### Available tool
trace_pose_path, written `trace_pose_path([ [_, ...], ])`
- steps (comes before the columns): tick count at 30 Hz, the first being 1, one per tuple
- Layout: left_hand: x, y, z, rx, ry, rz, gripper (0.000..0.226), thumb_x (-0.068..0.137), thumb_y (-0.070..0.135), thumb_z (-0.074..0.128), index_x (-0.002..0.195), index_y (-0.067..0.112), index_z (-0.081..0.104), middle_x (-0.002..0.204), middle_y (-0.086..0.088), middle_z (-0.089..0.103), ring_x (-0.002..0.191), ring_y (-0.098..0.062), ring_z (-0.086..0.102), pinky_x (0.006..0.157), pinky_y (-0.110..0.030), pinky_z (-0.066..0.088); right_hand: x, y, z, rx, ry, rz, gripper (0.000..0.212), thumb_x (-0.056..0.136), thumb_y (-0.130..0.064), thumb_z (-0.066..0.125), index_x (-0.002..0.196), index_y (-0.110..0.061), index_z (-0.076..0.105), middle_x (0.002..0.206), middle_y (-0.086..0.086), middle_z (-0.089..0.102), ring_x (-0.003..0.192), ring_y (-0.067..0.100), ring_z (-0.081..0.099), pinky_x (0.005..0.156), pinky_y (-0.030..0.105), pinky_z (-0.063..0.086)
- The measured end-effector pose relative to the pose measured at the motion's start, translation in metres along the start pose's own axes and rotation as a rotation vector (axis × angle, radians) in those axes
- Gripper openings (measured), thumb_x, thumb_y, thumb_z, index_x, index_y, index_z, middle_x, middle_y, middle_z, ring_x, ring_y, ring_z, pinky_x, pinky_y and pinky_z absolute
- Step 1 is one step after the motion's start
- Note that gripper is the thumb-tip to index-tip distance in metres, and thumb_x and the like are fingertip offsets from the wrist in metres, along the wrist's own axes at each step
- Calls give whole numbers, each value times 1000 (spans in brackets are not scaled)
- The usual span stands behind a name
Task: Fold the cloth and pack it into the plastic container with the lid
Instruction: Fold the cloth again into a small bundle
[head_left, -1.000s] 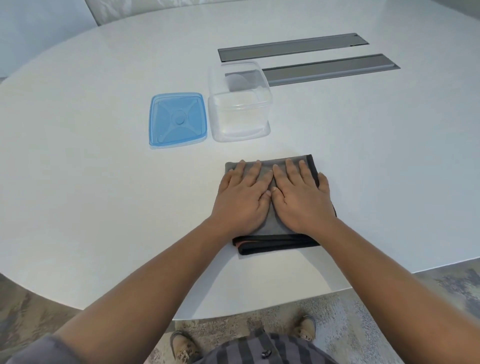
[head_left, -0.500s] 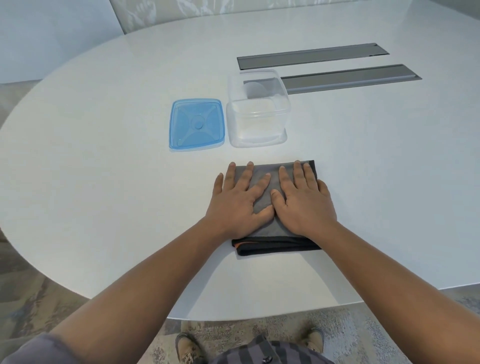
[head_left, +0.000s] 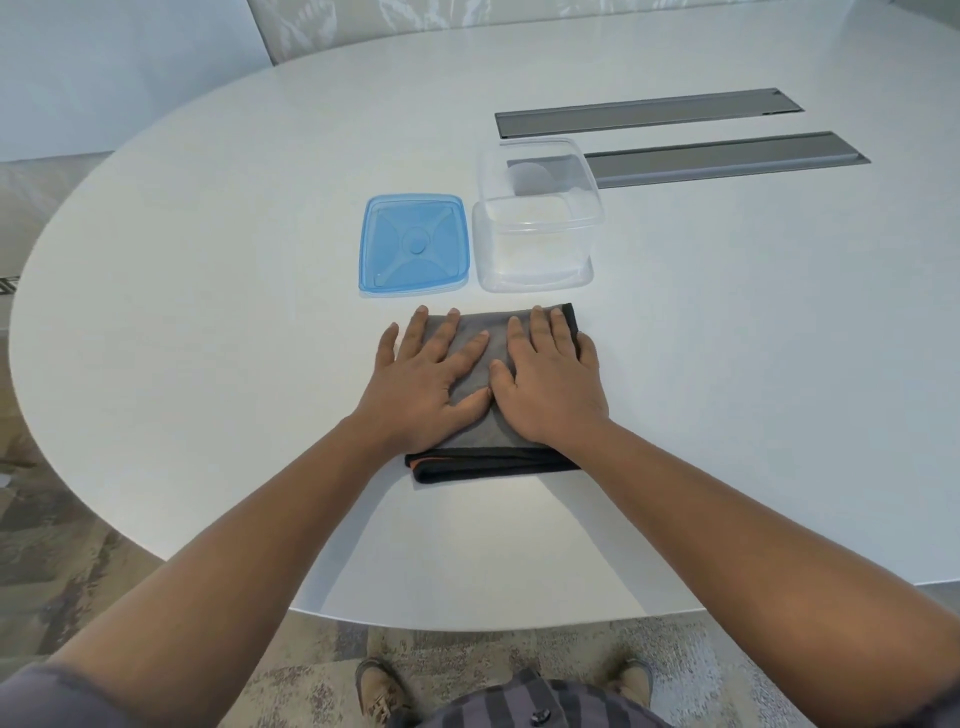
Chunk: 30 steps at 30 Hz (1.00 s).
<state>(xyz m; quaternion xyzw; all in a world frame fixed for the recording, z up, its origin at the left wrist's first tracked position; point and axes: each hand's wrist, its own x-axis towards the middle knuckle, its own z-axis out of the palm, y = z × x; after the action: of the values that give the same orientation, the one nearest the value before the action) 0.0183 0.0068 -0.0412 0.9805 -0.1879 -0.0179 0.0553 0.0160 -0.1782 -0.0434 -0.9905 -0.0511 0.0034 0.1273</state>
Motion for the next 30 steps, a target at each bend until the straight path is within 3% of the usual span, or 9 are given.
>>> trace_pose_path([
  [3, -7, 4, -3, 78, 125, 152, 63, 101, 62, 26, 153, 33, 45, 163, -4, 39, 153, -32, 27, 124, -51, 16, -10, 4, -3, 5, 102, -96, 61, 98, -38, 31, 151, -12, 43, 163, 7, 36, 154, 24, 20, 124, 47, 8],
  [5, -9, 7, -3, 47, 160, 230, 54, 105, 50, 34, 147, 23, 56, 156, -8, 49, 146, -31, 42, 120, -46, 31, -15, 8, -2, -56, 83, -171, 60, 101, -38, 28, 152, -11, 41, 163, 8, 37, 153, 25, 23, 124, 45, 10],
  [8, -11, 11, 0, -13, 98, 200, 52, 109, 45, 35, 153, 22, 47, 163, -7, 38, 152, -29, 32, 123, -44, 26, -17, 16, 0, -81, 7, -228, 64, 104, -43, 23, 159, -11, 27, 168, 10, 23, 155, 25, 15, 123, 42, 11],
  [11, -18, 9, 6, -71, 4, 139, 66, 103, 62, 17, 163, 33, 21, 172, 4, 10, 159, -19, 2, 127, -40, 2, -16, 22, 0, -91, -20, -262, 70, 102, -51, 19, 161, -13, 20, 170, 8, 16, 156, 23, 9, 123, 41, 8],
  [13, -23, 5, 8, -70, -14, 132, 77, 95, 76, 14, 163, 40, 11, 173, 9, 0, 158, -18, -9, 127, -42, -4, -17, 25, 1, -100, -32, -283, 74, 100, -56, 16, 161, -15, 18, 170, 7, 14, 157, 22, 7, 124, 41, 7],
  [18, -28, 4, 8, -38, -70, 149, 114, 66, 105, 28, 160, 49, -3, 171, 9, -15, 153, -27, -28, 123, -52, -14, -17, 33, -3, -112, -38, -304, 80, 97, -64, 18, 161, -16, 16, 171, 6, 12, 157, 21, 6, 124, 40, 6],
  [21, -29, 3, 7, -201, -125, 53, 114, 62, 106, 31, 158, 55, -1, 169, 11, -23, 149, -20, -37, 121, -48, -14, -18, 31, -7, -127, -44, -231, 84, 96, -64, 17, 162, -12, 13, 171, 11, 9, 157, 24, 2, 125, 41, 3],
  [25, -24, 10, 6, -484, 14, -150, 84, 87, 88, 15, 159, 46, 23, 172, 5, -13, 155, -17, -22, 124, -39, -9, -20, 13, -8, -84, 82, -190, 79, 97, -56, 21, 161, -11, 14, 170, 11, 10, 157, 27, 1, 124, 44, 0],
  [30, -20, 14, 10, -364, 122, -267, 61, 104, 63, 27, 159, 37, 32, 173, -4, 4, 156, -29, 12, 125, -44, 12, -26, 15, 2, -91, -23, -175, 79, 98, -59, 17, 162, -13, 11, 171, 10, 9, 157, 26, 3, 125, 43, 2],
])
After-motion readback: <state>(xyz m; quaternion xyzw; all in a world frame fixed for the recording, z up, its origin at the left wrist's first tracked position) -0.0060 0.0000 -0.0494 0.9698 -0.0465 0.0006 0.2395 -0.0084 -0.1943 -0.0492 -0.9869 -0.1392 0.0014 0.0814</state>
